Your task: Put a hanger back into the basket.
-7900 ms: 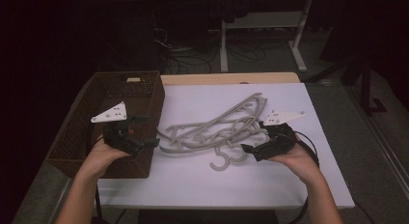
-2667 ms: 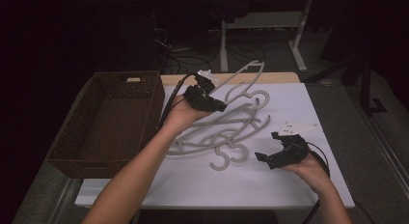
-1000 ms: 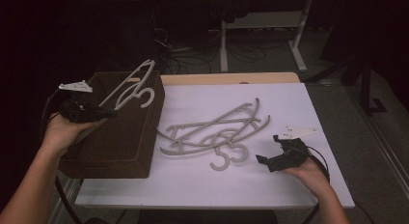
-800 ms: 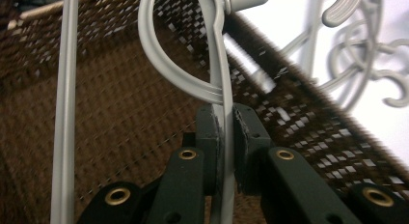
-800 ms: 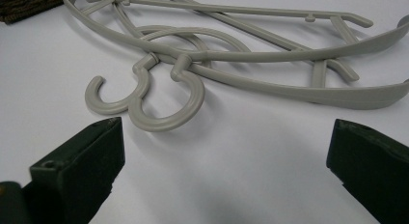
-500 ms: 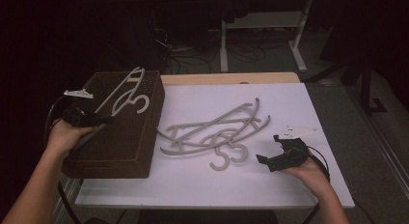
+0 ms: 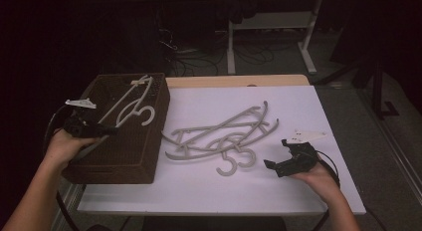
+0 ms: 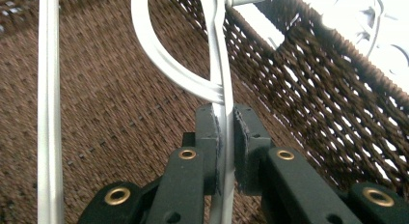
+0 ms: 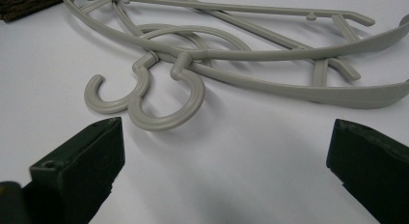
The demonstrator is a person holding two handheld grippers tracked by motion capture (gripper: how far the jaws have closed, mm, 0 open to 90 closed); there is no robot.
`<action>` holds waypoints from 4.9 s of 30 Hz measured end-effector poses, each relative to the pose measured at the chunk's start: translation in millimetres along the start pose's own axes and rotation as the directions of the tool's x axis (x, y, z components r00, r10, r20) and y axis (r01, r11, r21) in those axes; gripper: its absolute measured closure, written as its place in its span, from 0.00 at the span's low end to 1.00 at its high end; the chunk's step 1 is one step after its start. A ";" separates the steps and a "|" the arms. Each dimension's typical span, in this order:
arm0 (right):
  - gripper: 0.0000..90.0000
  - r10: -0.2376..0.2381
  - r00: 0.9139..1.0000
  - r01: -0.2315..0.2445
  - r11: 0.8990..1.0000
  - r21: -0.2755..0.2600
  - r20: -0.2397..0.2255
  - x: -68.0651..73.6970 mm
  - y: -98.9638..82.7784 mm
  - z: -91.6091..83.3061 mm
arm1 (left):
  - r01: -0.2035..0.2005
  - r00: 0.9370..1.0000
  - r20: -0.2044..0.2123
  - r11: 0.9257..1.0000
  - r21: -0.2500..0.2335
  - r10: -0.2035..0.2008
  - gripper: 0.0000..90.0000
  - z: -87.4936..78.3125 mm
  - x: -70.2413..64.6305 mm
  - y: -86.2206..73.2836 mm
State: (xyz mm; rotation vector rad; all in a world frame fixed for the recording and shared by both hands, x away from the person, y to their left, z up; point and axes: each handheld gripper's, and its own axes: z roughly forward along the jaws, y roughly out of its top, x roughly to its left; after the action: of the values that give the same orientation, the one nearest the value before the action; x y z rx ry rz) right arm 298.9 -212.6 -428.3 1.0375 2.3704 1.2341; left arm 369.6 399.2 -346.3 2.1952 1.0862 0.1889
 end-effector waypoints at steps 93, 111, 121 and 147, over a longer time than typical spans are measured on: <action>0.00 -0.011 1.000 0.011 1.000 -0.005 -0.023 -0.5 3.0 0.3 | -0.274 0.912 0.273 0.951 -0.145 0.305 0.40 182.0 -193.3 64.4; 0.00 -0.015 1.000 0.015 1.000 0.000 -0.022 0.2 2.4 1.0 | -0.364 0.909 0.208 0.931 -0.025 0.361 0.70 210.3 -193.6 56.1; 0.00 -0.013 1.000 0.013 1.000 -0.002 -0.022 -0.5 2.1 0.6 | -0.392 0.900 0.217 0.920 0.019 0.379 0.78 214.9 -196.9 54.1; 0.00 -0.012 1.000 0.012 1.000 0.002 -0.023 0.1 2.3 1.6 | -0.416 0.894 0.207 0.908 0.055 0.397 0.91 225.7 -201.3 62.8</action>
State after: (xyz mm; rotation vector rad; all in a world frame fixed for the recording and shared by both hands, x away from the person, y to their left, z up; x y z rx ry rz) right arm 300.7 -210.7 -427.4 1.0134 2.3923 1.2452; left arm 371.9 107.4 -447.6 2.4528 0.5287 0.1044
